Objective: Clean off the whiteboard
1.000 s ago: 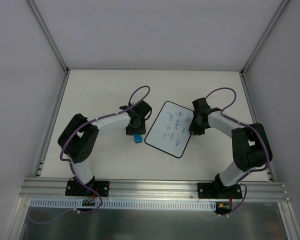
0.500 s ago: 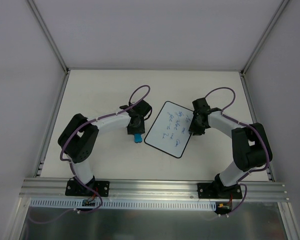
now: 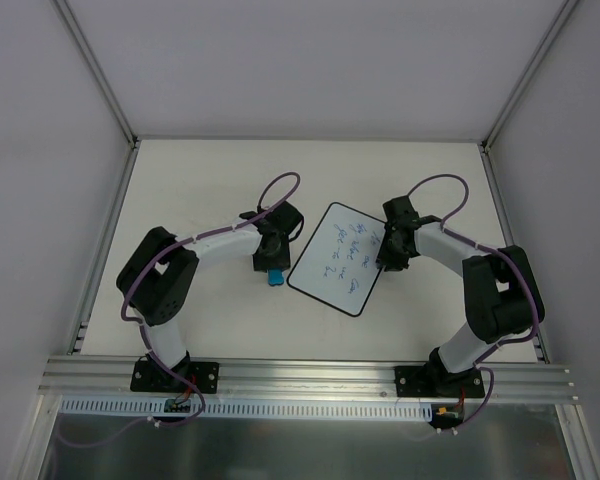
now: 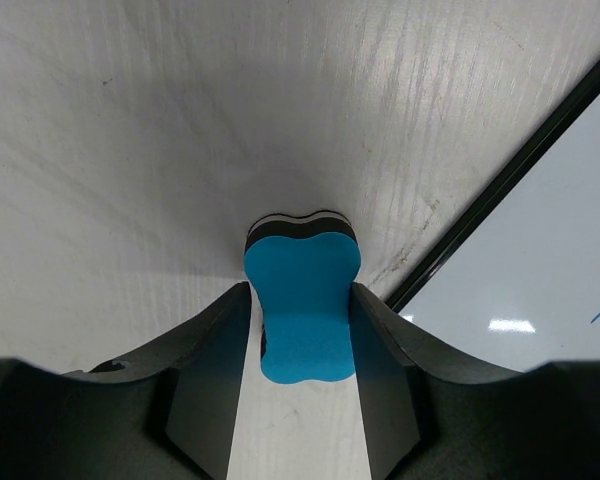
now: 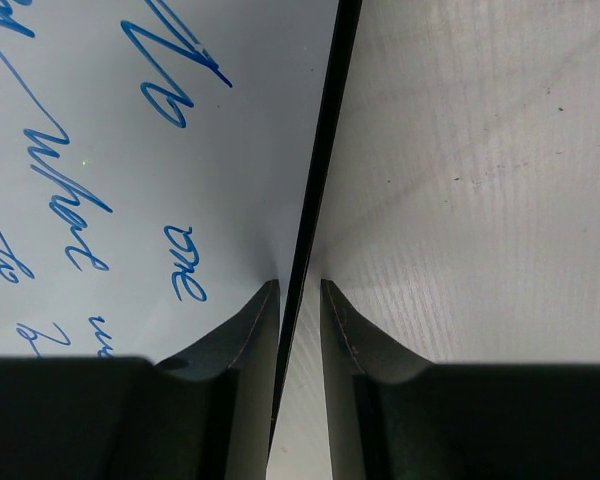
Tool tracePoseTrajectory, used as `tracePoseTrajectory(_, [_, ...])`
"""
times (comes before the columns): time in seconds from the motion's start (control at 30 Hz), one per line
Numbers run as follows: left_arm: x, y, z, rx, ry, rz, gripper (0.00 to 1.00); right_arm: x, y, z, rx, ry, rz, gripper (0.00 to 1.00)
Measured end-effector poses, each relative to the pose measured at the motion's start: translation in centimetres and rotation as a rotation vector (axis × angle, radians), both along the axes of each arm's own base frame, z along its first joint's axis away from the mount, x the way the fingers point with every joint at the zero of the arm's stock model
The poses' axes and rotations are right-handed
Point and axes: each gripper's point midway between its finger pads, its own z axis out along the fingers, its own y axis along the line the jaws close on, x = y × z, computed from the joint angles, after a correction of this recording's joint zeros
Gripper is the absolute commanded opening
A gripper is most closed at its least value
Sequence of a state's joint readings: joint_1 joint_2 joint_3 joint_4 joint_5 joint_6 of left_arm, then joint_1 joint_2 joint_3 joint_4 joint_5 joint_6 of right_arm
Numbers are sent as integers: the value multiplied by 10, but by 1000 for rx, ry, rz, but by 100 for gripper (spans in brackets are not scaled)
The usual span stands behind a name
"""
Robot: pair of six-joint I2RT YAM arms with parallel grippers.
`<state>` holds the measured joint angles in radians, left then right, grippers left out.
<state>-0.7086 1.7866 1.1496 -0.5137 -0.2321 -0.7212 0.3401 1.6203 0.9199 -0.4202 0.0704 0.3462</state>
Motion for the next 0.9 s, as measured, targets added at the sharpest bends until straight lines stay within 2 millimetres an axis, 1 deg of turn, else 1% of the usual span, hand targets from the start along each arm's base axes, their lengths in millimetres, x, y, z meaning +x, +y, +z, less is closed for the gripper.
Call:
tracePoseTrajectory(0.17, [-2, -1, -3, -5, 16, -4, 36, 0, 0, 0, -2, 0, 7, 27])
tracePoseTrajectory(0.2, [-2, -1, -3, -5, 16, -4, 32, 0, 1, 0, -4, -1, 12, 27])
tracePoseTrajectory(0.37, [-2, -1, -3, -4, 16, -9, 28, 0, 7, 0, -17, -4, 74, 27])
tracePoseTrajectory(0.53, [-4, 4, -2, 26, 14, -66, 26, 0, 28, 0, -46, -20, 228, 27])
tracePoseTrajectory(0.7, [-13, 17, 4, 65, 18, -137, 25, 0, 46, 1, -61, -39, 363, 27])
tracePoseTrajectory(0.77, [-15, 16, 9, 52, 13, -154, 25, -1, 53, 1, -50, -41, 401, 27])
tracePoseTrajectory(0.9, [-15, 6, 23, 2, -19, -194, 25, -3, 64, 1, -12, -40, 482, 28])
